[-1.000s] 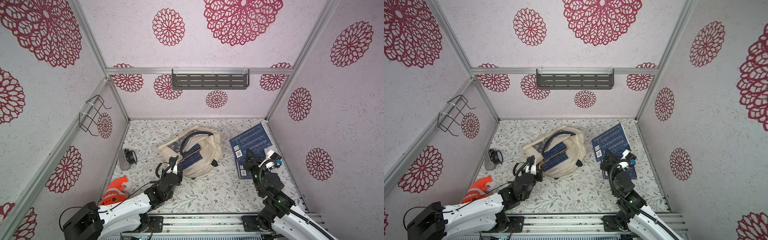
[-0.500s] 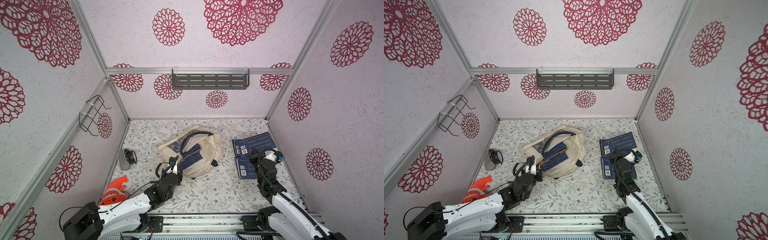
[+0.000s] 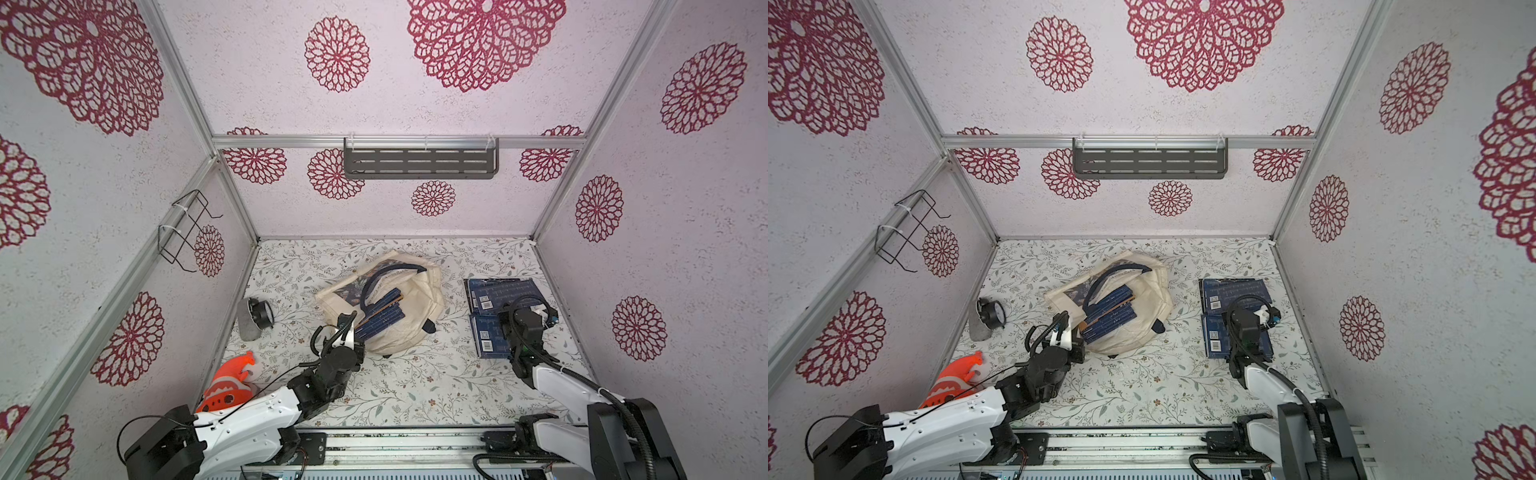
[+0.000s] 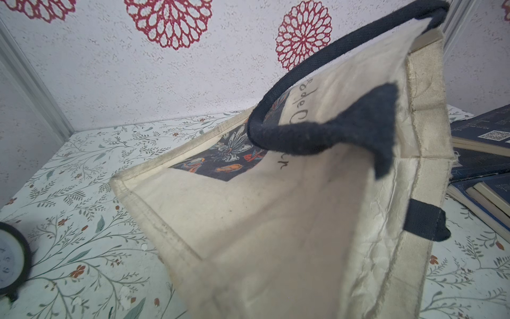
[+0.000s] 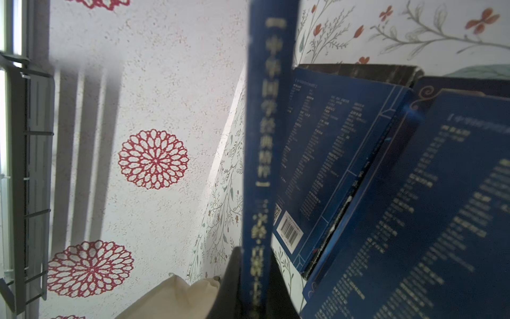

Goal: Take out the books from the canvas bag
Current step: Place the book on the book.

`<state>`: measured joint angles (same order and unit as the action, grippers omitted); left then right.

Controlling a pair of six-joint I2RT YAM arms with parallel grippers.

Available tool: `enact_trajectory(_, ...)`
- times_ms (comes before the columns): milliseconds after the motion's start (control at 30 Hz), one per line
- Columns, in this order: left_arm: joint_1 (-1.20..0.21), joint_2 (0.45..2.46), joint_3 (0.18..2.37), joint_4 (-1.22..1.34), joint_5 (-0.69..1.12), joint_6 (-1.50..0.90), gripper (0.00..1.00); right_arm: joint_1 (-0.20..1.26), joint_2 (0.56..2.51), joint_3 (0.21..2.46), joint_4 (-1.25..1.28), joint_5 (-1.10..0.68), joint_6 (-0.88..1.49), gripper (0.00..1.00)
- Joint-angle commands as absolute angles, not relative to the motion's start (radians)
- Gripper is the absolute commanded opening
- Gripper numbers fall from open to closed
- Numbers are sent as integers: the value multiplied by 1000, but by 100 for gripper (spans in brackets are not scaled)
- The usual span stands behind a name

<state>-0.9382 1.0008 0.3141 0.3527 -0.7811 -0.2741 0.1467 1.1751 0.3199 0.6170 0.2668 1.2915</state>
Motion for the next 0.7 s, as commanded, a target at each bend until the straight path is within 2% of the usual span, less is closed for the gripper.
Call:
enact_trajectory(0,-946,991,338,387,-796,-276,0,141,1219,319,754,309,1349,0)
enact_trajectory(300,-947,996,340,386,-799,-273,0,112,1388,353,871,233,1408,0)
enact_trajectory(667,-946,1014,347,387,-796,-267,0,78,1456,451,747,180,1433,2)
